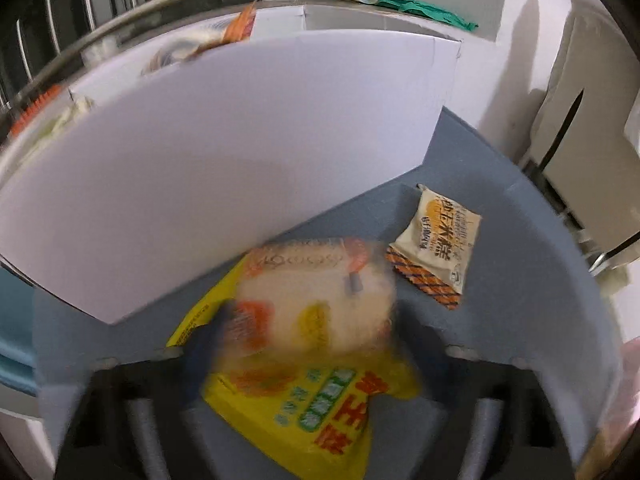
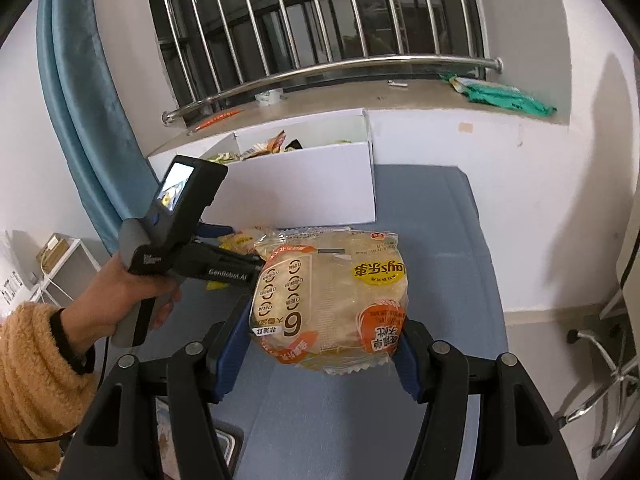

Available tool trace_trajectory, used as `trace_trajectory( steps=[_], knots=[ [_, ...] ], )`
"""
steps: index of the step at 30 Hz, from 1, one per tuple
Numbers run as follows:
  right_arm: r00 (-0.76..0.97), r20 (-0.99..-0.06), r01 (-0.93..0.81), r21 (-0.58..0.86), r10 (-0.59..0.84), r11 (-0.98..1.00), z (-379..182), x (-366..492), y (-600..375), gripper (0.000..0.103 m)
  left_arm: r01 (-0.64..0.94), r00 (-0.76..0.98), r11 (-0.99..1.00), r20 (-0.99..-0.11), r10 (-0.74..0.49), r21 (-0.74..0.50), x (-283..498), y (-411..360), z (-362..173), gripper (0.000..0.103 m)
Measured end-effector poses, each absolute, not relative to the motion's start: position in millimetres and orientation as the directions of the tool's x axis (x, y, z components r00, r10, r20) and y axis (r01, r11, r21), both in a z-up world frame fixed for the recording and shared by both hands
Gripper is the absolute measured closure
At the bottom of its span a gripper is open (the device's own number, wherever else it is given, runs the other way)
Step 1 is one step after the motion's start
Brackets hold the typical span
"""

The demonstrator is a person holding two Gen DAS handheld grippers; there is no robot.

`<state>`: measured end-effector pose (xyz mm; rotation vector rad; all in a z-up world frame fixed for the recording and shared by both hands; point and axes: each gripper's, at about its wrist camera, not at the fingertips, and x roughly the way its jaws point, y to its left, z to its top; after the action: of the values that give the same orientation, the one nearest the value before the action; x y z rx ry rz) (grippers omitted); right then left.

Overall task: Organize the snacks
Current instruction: 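Carry both bread packets over the box and open both tools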

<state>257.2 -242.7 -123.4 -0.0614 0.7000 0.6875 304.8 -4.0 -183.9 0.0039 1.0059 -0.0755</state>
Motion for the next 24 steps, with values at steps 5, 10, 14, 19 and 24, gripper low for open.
trace_trajectory(
  steps=[5, 10, 14, 19, 24],
  knots=[
    [0.551, -0.612, -0.602, 0.179, 0.567, 0.779, -126.9, 255.9, -245.2, 0.035, 0.096, 0.604, 0.995, -0.795, -0.057, 0.002, 280.4, -1.5, -165.5, 0.027],
    [0.544, -0.599, -0.609, 0.199, 0.587, 0.768, -126.3, 256.1, -239.5, 0.035, 0.079, 0.703, 0.994, -0.702, -0.111, -0.079, 236.6, 15.9, -122.0, 0.027],
    [0.537, -0.586, -0.617, 0.217, 0.607, 0.756, -120.9, 264.7, -225.2, 0.035, 0.044, 0.792, 0.989, -0.599, -0.121, -0.141, 204.5, 40.2, -80.9, 0.027],
    [0.537, -0.549, -0.635, 0.237, 0.641, 0.735, -98.4, 290.1, -198.0, 0.035, -0.006, 0.863, 0.981, -0.497, -0.093, -0.194, 184.5, 76.1, -37.3, 0.027],
    [0.539, -0.508, -0.633, 0.282, 0.671, 0.721, -71.5, 329.7, -168.9, 0.035, -0.025, 0.892, 0.977, -0.447, -0.073, -0.210, 194.6, 99.2, -13.1, 0.027]
  ],
)
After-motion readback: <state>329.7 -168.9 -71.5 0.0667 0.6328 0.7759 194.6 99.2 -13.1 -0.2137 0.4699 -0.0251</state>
